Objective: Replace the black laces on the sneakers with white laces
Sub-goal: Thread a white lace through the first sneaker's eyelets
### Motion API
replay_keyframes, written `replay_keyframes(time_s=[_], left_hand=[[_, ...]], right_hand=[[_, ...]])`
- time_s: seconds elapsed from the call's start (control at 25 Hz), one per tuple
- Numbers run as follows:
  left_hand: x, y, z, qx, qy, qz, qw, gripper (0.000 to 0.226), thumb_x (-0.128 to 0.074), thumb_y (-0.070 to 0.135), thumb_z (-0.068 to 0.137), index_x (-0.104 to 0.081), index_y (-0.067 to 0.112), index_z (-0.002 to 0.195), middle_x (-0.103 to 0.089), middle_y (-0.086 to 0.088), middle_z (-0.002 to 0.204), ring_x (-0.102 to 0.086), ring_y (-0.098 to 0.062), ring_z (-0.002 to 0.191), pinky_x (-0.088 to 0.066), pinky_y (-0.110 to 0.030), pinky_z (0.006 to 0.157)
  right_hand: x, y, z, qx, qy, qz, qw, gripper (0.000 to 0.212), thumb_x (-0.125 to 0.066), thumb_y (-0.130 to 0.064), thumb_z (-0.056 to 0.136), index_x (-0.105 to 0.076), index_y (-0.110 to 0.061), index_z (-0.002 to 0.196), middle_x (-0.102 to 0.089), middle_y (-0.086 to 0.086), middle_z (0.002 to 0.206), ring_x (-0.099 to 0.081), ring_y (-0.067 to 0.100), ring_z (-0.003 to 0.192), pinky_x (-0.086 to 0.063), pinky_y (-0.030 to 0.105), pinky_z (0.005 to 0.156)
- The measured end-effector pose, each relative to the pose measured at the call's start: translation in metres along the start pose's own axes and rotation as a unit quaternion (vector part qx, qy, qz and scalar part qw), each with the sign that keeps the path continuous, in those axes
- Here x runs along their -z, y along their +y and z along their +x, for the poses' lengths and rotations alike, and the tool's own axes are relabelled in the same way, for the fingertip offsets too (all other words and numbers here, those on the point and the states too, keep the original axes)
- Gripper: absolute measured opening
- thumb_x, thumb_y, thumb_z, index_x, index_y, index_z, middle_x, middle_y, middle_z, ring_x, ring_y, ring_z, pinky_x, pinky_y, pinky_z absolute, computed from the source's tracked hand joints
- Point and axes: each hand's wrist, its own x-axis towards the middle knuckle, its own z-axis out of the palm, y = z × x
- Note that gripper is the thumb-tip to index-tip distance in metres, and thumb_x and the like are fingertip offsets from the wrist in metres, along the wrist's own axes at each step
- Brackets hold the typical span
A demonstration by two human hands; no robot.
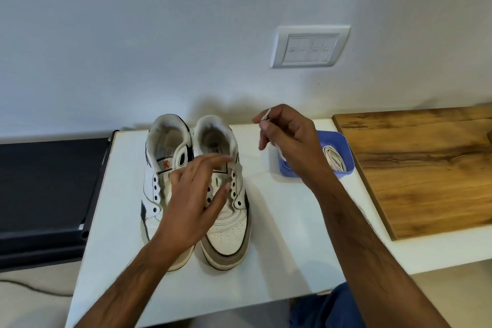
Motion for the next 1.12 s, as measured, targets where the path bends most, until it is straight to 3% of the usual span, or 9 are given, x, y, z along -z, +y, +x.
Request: replay_keyframes(time_s=[0.16,0.32,0.48,0.56,0.64,0.72,0.84,0.92,1.12], left_hand=[[-0.002,0.018,0.010,0.084,-0.049,-0.219,0.971,0.056,-0.069,0.028,0.094,-0.043,0.030,0.144,-0.060,0.014,0.129,-0.063,-0.014,0.113,-0.052,-0.029,0.085],[-0.014,0.032,0.023,0.128,-0.048,-0.396,0.908,0.030,-0.062,0.006,0.098,-0.055,0.012,0.127,-0.072,-0.007,0.098,-0.069,-0.018,0.084,-0.052,-0.029,0.072],[-0.009,0.031,0.023,0.160,0.033,-0.452,0.877,0.021,-0.049,0.009,0.105,-0.062,0.003,0.120,-0.062,-0.012,0.072,-0.062,-0.025,0.069,-0.051,-0.035,0.067],[0.000,0.031,0.028,0.158,0.070,-0.505,0.846,0.021,-0.048,0.012,0.105,-0.068,0.009,0.112,-0.062,-0.012,0.074,-0.061,-0.028,0.072,-0.052,-0.038,0.070],[0.007,0.031,0.033,0.143,0.086,-0.535,0.828,0.023,-0.049,0.015,0.103,-0.072,0.017,0.104,-0.066,-0.011,0.080,-0.064,-0.029,0.078,-0.055,-0.038,0.076],[0.007,0.032,0.035,0.146,0.083,-0.537,0.827,0.024,-0.048,0.017,0.101,-0.072,0.018,0.101,-0.071,-0.012,0.088,-0.067,-0.029,0.082,-0.054,-0.038,0.079],[-0.002,0.030,0.036,0.185,0.062,-0.486,0.852,0.023,-0.047,0.014,0.103,-0.068,0.008,0.109,-0.074,-0.014,0.106,-0.070,-0.030,0.089,-0.053,-0.037,0.077],[-0.012,0.029,0.039,0.207,0.038,-0.441,0.872,0.024,-0.046,0.009,0.105,-0.069,0.004,0.109,-0.073,-0.010,0.114,-0.070,-0.032,0.096,-0.053,-0.034,0.075],[-0.033,0.036,0.049,0.220,-0.012,-0.410,0.885,0.025,-0.047,0.008,0.105,-0.072,0.008,0.107,-0.075,-0.006,0.112,-0.071,-0.028,0.103,-0.054,-0.036,0.080]], right_hand=[[-0.021,-0.035,-0.009,-0.015,-0.108,0.141,0.984,0.012,-0.053,0.009,0.098,-0.063,0.007,0.105,-0.067,0.021,0.082,-0.067,0.028,0.079,-0.057,0.036,0.080],[-0.018,-0.028,-0.014,-0.058,-0.096,0.145,0.983,0.012,-0.059,0.006,0.095,-0.066,0.007,0.104,-0.074,0.004,0.097,-0.066,0.030,0.084,-0.056,0.053,0.081],[0.011,-0.002,-0.015,-0.109,-0.107,-0.011,0.988,0.036,-0.057,0.007,0.093,-0.070,-0.014,0.120,-0.071,-0.003,0.122,-0.066,0.012,0.112,-0.052,0.038,0.100],[0.025,0.012,-0.021,-0.123,-0.213,-0.163,0.955,0.046,-0.062,0.003,0.089,-0.068,-0.028,0.123,-0.068,-0.017,0.125,-0.059,0.000,0.119,-0.046,0.024,0.101],[0.032,0.023,-0.026,-0.124,-0.270,-0.277,0.914,0.037,-0.069,-0.010,0.089,-0.069,-0.035,0.116,-0.070,-0.022,0.111,-0.061,-0.003,0.110,-0.043,0.020,0.099],[0.039,0.029,-0.027,-0.125,-0.223,-0.325,0.911,0.022,-0.070,-0.019,0.093,-0.072,-0.034,0.109,-0.070,-0.021,0.098,-0.063,0.000,0.095,-0.049,0.025,0.095],[0.056,0.036,-0.019,-0.138,0.002,-0.305,0.942,0.017,-0.064,-0.014,0.097,-0.072,-0.022,0.110,-0.069,-0.011,0.099,-0.064,0.007,0.088,-0.053,0.023,0.083],[0.069,0.050,-0.014,-0.179,0.094,-0.323,0.925,0.021,-0.065,-0.013,0.097,-0.069,-0.016,0.117,-0.068,-0.003,0.107,-0.065,0.014,0.091,-0.052,0.021,0.083],[0.067,0.084,-0.008,-0.287,0.000,-0.425,0.858,0.021,-0.073,-0.036,0.088,-0.066,-0.027,0.106,-0.072,-0.002,0.101,-0.067,0.020,0.087,-0.059,0.043,0.085]])
